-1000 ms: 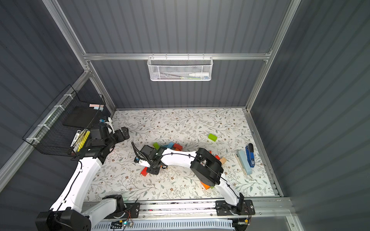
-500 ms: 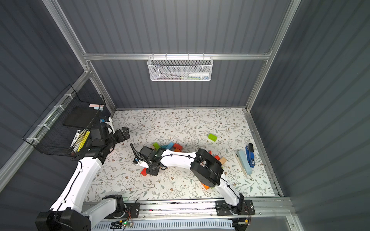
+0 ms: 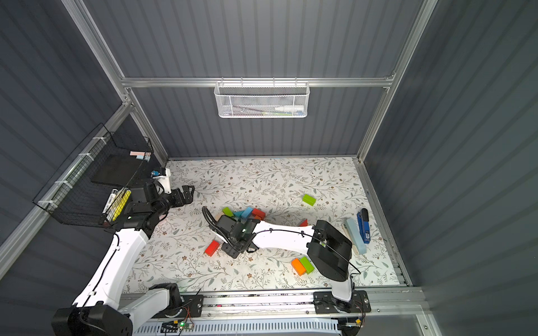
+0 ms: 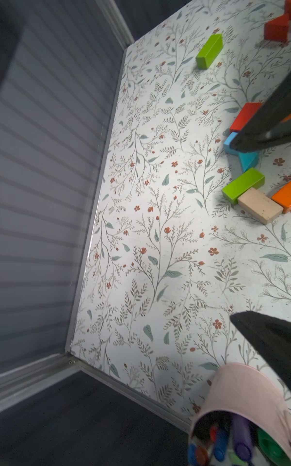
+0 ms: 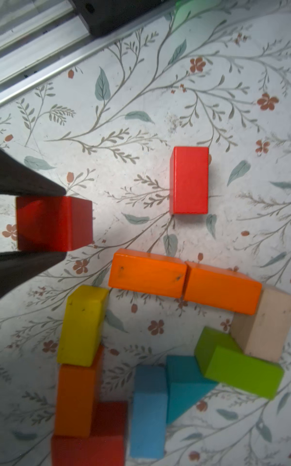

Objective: Assemble a heart with building blocks
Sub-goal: Assemble the building block at the center of the board.

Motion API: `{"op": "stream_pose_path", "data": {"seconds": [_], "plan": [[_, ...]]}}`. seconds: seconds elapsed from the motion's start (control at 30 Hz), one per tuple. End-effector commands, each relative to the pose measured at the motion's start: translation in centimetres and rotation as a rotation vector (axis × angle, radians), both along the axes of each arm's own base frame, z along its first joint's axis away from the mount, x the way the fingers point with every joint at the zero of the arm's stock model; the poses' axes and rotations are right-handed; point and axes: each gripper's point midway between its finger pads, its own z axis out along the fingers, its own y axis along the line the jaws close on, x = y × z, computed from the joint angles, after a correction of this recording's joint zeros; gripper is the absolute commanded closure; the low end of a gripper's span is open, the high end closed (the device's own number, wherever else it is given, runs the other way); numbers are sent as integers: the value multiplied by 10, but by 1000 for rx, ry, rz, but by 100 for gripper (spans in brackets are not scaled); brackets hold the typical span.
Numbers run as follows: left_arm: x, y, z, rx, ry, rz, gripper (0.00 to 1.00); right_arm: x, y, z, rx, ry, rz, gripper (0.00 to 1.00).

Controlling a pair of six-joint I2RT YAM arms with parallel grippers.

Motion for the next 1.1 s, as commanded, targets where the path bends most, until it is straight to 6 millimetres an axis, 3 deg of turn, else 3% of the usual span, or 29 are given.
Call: {"op": "stream_pose_path", "data": {"seconds": [0.0, 0.37, 1.07], "plan": [[-5, -22, 6, -2, -54, -152, 1, 9, -21, -11, -53, -7, -177, 72], [-6, -24, 4, -5, -48, -163, 1, 23, -16, -37, -97, -8, -248, 73], [-4, -25, 1, -9, -39, -172, 1, 35, -2, -47, -55, 25, -237, 71]]}}
